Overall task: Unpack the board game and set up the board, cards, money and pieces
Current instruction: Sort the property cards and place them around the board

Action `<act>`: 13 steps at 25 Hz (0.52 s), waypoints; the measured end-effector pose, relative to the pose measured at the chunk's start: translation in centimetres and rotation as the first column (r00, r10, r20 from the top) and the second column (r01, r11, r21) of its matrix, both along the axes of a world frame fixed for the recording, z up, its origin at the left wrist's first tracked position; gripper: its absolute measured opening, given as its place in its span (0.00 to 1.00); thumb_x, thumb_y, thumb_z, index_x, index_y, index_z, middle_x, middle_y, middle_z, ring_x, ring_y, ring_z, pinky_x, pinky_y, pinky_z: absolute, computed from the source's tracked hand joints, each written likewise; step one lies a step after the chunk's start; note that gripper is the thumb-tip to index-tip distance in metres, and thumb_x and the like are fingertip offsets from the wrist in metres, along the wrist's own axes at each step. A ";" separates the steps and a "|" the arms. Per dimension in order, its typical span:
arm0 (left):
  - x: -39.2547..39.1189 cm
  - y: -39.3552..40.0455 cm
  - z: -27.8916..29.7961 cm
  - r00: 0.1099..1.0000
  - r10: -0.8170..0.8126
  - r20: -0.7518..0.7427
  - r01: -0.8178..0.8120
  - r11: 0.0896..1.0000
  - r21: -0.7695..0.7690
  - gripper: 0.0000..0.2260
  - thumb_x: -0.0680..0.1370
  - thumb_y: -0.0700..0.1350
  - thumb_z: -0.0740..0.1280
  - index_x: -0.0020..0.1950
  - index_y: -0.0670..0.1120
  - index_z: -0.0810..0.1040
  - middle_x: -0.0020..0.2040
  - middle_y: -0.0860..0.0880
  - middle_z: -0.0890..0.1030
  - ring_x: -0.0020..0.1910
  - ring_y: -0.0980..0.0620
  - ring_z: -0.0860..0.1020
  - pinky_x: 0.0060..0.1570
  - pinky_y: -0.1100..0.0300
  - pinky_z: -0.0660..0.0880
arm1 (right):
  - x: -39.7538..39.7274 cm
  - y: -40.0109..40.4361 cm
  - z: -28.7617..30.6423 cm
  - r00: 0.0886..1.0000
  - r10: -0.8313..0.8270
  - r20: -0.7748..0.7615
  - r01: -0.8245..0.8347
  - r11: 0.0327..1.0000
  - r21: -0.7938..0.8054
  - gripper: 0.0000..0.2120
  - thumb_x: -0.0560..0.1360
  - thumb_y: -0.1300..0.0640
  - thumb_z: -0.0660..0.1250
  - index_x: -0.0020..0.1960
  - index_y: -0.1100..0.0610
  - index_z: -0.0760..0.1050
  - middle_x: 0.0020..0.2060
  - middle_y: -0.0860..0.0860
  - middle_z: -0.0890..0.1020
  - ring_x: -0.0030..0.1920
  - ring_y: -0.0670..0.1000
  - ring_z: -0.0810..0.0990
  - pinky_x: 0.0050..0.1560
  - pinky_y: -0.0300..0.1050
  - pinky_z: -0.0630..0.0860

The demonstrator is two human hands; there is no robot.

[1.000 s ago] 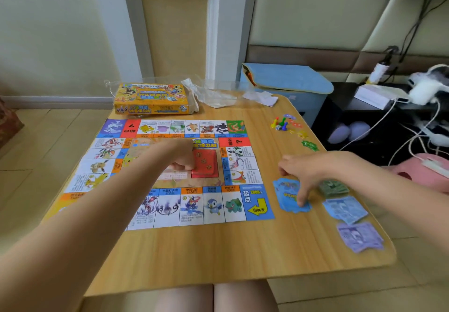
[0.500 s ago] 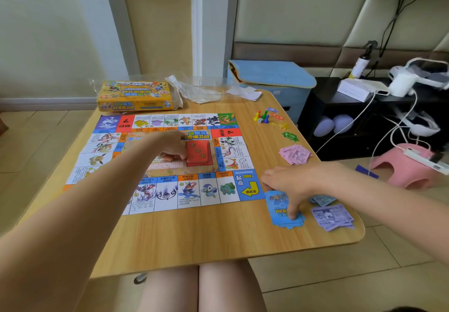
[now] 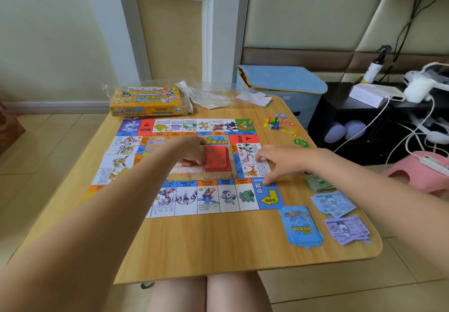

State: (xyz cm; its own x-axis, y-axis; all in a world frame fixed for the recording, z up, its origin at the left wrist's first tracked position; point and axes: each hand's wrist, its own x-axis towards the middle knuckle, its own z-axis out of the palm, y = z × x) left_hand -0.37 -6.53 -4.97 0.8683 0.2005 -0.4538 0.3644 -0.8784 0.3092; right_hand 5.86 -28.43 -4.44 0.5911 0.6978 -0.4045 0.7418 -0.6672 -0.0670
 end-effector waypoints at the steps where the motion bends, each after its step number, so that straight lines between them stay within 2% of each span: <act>1: 0.2 0.0 0.0 1.000 0.006 0.003 -0.006 1.000 -0.007 0.26 0.77 0.37 0.65 0.73 0.46 0.62 0.33 0.48 0.72 0.25 0.55 0.68 0.17 0.69 0.64 | 0.2 0.2 -0.2 1.000 -0.006 0.003 0.006 1.000 0.005 0.29 0.72 0.48 0.70 0.69 0.56 0.64 0.66 0.50 0.68 0.64 0.50 0.68 0.56 0.40 0.65; 4: 0.9 0.1 -0.3 0.999 0.044 0.010 -0.044 0.998 -0.035 0.27 0.76 0.37 0.66 0.73 0.46 0.61 0.35 0.47 0.74 0.26 0.54 0.69 0.19 0.68 0.66 | 1.2 0.6 -0.2 0.999 -0.034 0.006 0.034 0.999 0.025 0.28 0.71 0.50 0.71 0.66 0.56 0.67 0.65 0.51 0.69 0.63 0.51 0.68 0.58 0.42 0.66; 6: 1.0 0.4 -0.5 0.999 0.047 0.022 -0.047 0.998 -0.034 0.29 0.75 0.39 0.67 0.73 0.46 0.60 0.43 0.45 0.77 0.29 0.52 0.72 0.27 0.64 0.69 | 1.6 1.0 -0.3 0.999 -0.039 0.013 0.039 0.999 0.018 0.28 0.70 0.50 0.72 0.65 0.57 0.67 0.64 0.51 0.69 0.63 0.51 0.69 0.57 0.41 0.67; 8: 1.0 0.6 -0.9 0.998 0.037 0.052 -0.036 0.999 -0.019 0.29 0.75 0.40 0.69 0.73 0.46 0.61 0.51 0.44 0.76 0.38 0.48 0.76 0.36 0.60 0.72 | 1.7 1.1 -0.5 0.999 -0.046 0.007 0.046 0.999 0.008 0.28 0.70 0.51 0.73 0.65 0.57 0.67 0.63 0.51 0.69 0.62 0.51 0.69 0.55 0.41 0.67; 10: 0.6 0.4 -1.1 0.978 0.078 0.193 -0.069 0.996 -0.052 0.28 0.76 0.43 0.68 0.73 0.44 0.63 0.57 0.42 0.76 0.49 0.45 0.77 0.45 0.57 0.74 | 1.6 1.2 -0.3 0.998 -0.055 0.013 0.055 0.998 -0.012 0.27 0.70 0.51 0.73 0.64 0.57 0.67 0.63 0.52 0.69 0.61 0.51 0.70 0.56 0.42 0.67; 11: 0.4 0.2 -1.0 0.934 0.179 0.310 -0.125 0.974 -0.187 0.25 0.77 0.44 0.67 0.71 0.42 0.65 0.55 0.41 0.77 0.48 0.46 0.78 0.45 0.57 0.75 | 1.5 1.3 -0.1 0.998 -0.051 0.033 0.052 0.999 -0.013 0.27 0.70 0.50 0.73 0.64 0.57 0.68 0.62 0.52 0.69 0.61 0.51 0.70 0.56 0.42 0.68; 12: 0.0 0.0 -0.7 0.855 0.355 0.378 -0.190 0.893 -0.409 0.21 0.78 0.46 0.65 0.69 0.40 0.68 0.50 0.42 0.78 0.43 0.47 0.78 0.42 0.58 0.74 | 1.3 1.5 0.3 0.997 -0.047 0.060 0.045 0.999 0.027 0.25 0.71 0.49 0.71 0.64 0.56 0.69 0.62 0.52 0.70 0.60 0.51 0.70 0.56 0.42 0.67; 13: -0.4 -0.1 -0.3 0.774 0.534 0.340 -0.219 0.730 -0.647 0.19 0.78 0.47 0.64 0.65 0.38 0.70 0.44 0.43 0.79 0.38 0.49 0.77 0.38 0.59 0.74 | 1.0 1.9 0.8 0.995 -0.053 0.082 0.043 0.991 0.123 0.23 0.72 0.48 0.70 0.63 0.57 0.70 0.61 0.52 0.71 0.60 0.51 0.71 0.56 0.42 0.67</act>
State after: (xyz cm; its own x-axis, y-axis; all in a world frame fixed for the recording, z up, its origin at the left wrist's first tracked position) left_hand -0.81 -6.67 -5.28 0.8975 0.4167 -0.1442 0.2912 -0.3145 0.9035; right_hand 6.85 -26.54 -3.68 0.6538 0.7086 -0.2653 0.7156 -0.6930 -0.0875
